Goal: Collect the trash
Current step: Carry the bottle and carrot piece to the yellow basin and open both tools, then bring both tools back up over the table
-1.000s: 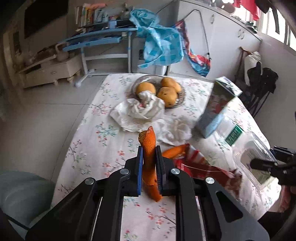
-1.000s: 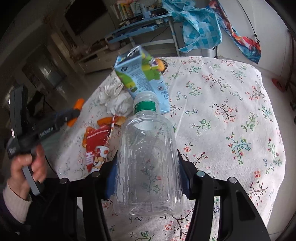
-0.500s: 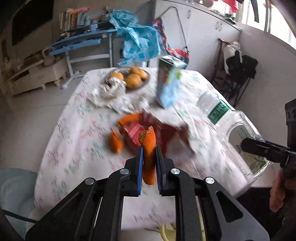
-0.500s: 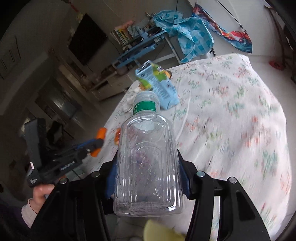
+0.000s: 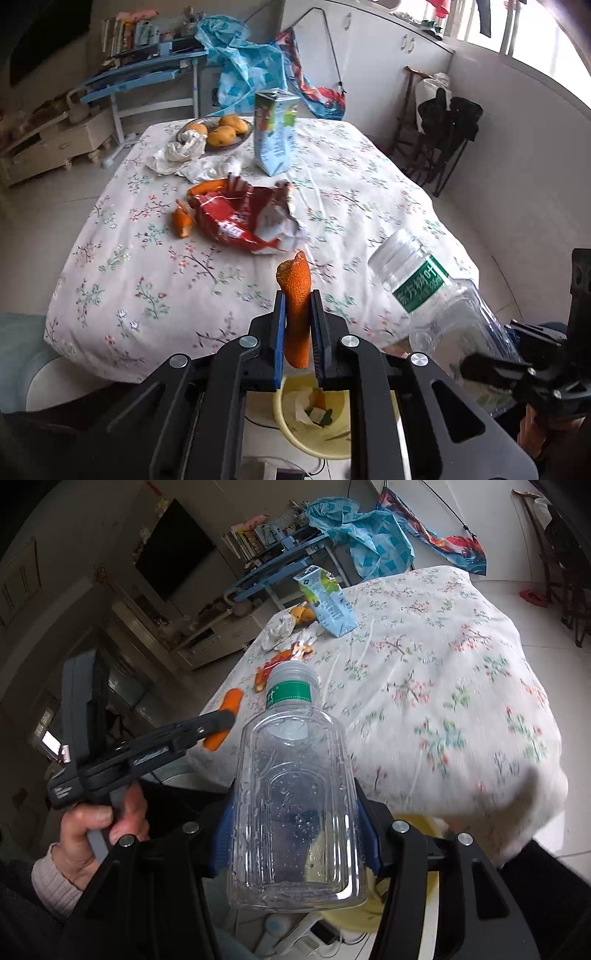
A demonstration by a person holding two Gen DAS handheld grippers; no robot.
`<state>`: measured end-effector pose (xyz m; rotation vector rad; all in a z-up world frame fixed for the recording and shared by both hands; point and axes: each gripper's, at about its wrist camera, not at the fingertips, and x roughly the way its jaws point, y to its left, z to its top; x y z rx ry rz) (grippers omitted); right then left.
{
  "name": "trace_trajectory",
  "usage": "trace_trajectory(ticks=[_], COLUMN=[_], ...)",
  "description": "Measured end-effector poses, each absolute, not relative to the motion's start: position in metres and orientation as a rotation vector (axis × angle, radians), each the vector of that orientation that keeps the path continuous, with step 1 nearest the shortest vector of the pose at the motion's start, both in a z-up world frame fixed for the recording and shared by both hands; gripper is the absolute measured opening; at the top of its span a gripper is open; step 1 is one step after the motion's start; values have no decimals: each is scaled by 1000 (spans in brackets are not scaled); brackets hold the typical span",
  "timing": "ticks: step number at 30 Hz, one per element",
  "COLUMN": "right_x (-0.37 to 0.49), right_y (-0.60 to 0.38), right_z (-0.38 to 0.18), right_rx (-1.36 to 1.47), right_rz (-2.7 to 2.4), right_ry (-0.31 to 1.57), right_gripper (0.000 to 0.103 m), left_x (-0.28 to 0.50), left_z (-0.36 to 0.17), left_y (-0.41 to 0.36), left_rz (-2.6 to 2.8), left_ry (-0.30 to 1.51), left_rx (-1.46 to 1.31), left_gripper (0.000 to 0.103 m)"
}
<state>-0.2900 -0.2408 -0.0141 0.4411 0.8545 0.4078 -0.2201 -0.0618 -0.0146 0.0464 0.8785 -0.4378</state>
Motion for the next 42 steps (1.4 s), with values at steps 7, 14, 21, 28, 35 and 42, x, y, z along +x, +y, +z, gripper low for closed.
trace_trajectory(ticks=[7,14,21,28,35,42], right_x=[-304,-310,-307,-313,-329,-331], right_y=[-237,-231,-219,-220,-232,-217], right_z=[-11,-21,-45,-44,-23,-16], right_rx=[418,392,294,209,319,345], right_rz=[403,366,283,167,175,212], right_ry=[860,930,1052,1008,869,872], right_gripper=[55,55,56,70,74,74], left_x=[-242,-251,-254,-251,-240,-226], left_z=[-3,-4,-33,-65,-20,-17], left_y=[-69,-72,-86,-80,-20,31], left_rz=[-451,-459,-490,-467,-408,-327], left_ry=[853,861,929,1009,891,875], left_rx=[69,76,60,41,-72,-201], left_gripper=[13,13,13,47,59,62])
